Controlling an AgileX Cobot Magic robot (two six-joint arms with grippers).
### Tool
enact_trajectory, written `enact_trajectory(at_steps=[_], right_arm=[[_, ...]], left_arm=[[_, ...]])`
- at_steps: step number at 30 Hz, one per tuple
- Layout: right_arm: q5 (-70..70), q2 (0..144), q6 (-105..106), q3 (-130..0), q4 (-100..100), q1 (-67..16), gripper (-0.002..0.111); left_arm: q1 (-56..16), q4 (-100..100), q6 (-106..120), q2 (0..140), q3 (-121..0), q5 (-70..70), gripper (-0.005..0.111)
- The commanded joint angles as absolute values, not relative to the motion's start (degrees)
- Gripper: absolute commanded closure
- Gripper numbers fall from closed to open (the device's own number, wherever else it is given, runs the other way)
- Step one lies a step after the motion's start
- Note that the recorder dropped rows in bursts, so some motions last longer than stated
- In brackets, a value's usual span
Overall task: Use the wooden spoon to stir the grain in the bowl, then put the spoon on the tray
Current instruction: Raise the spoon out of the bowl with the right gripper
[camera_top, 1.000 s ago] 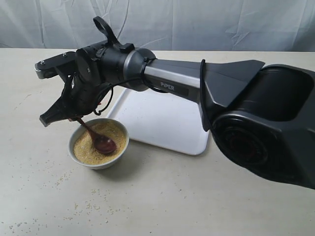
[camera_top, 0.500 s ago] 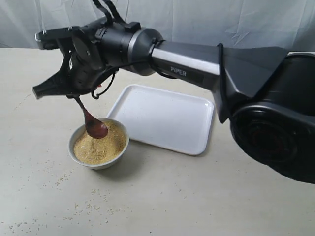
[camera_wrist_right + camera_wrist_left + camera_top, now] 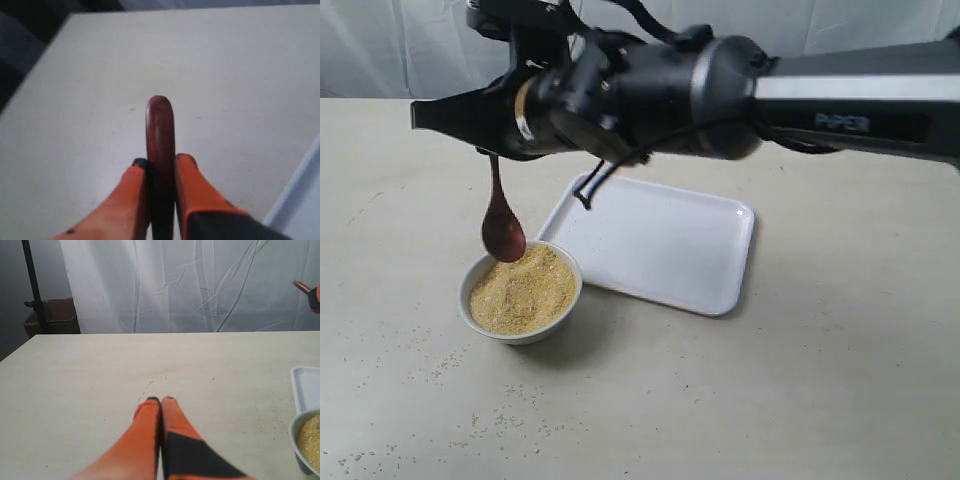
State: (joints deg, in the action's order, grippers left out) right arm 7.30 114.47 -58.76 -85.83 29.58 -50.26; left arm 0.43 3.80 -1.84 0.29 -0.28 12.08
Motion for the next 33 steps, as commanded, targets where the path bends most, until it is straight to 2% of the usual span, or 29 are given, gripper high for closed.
enact_trajectory(at_steps=[1, 7, 16, 26, 33], right_arm=[[-17.9, 110.4, -64.7, -71.4, 29.3, -45.3, 0.109], [-39.8, 110.6, -44.8, -61.5, 11.1, -43.1, 0.109], [-52.6, 113.0, -33.2, -61.8, 21.5, -43.5, 0.109], [-56.3, 124.2, -32.9, -71.9, 34.2, -44.2, 0.109], [-51.9, 130.0, -30.1, -75.2, 36.0, -46.8, 0.109]], left_arm=[[0.5, 3.8, -1.9, 0.0, 0.0, 11.8, 0.106], [0.5, 3.8, -1.9, 0.0, 0.0, 11.8, 0.106], [0.5, 3.8, -1.9, 0.0, 0.0, 11.8, 0.106], [0.5, 3.8, -1.9, 0.0, 0.0, 11.8, 0.106], [0.5, 3.8, -1.9, 0.0, 0.0, 11.8, 0.106]])
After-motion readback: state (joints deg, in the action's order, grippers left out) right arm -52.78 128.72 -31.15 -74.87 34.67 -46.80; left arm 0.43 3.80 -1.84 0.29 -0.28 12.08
